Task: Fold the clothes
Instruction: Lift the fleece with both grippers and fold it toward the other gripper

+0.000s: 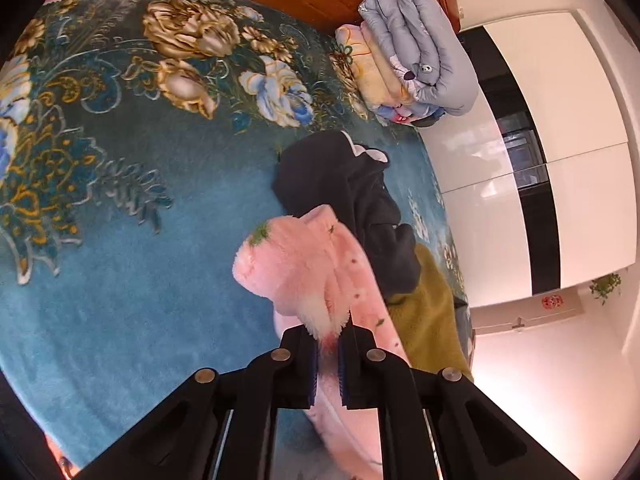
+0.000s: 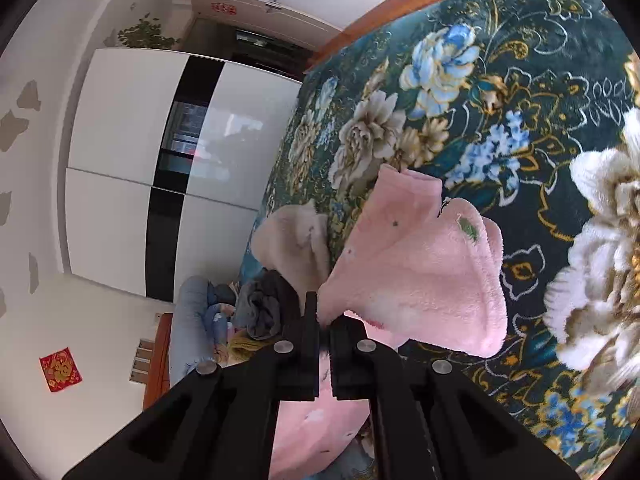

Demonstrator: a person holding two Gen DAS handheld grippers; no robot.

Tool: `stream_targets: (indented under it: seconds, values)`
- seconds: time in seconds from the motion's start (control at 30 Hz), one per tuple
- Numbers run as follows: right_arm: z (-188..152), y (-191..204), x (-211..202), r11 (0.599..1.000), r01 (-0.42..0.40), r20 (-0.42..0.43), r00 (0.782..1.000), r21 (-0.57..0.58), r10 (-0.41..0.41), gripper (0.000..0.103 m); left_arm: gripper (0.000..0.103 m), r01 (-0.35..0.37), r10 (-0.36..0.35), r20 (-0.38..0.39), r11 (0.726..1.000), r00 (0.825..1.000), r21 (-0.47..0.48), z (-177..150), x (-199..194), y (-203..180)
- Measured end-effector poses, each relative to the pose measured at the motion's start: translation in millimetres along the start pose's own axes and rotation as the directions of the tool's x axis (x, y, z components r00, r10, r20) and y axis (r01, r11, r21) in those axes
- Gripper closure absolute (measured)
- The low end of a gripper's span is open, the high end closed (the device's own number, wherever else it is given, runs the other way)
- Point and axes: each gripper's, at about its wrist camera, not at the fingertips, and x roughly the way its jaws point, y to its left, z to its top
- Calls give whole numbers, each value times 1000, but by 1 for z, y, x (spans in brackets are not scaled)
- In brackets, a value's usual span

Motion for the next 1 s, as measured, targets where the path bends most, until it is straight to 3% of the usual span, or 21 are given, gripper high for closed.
stream_targets:
  seconds: [0.1, 0.2, 0.33, 0.53, 0.9, 1.0]
  values:
    - [1, -2, -11, 1000, 25, 13, 1000, -18, -25, 100, 95, -29, 27, -45, 999, 999, -40, 3, 7, 8]
    - [15, 5, 9, 997, 74, -12, 997, -37, -75, 100, 95, -47, 38, -96, 995, 995, -91, 10, 30, -5]
    - [34, 31, 56, 991, 110, -31, 993, -74, -113, 100, 95, -24, -4, -134, 977, 991, -210, 24, 66, -29]
    - [69, 57, 145, 968, 230, -54, 970, -96, -236, 100, 95, 15, -64, -126, 934, 990, -357, 49, 117, -44]
    - [90, 65, 255, 902, 396, -84, 907, -170, -413, 100, 93, -67, 26, -156, 962, 987, -264, 74, 191, -63]
    - [88, 60, 270, 901, 399, -102, 902, -172, -419, 98, 90, -81, 41, -176, 970, 984, -231, 75, 206, -65]
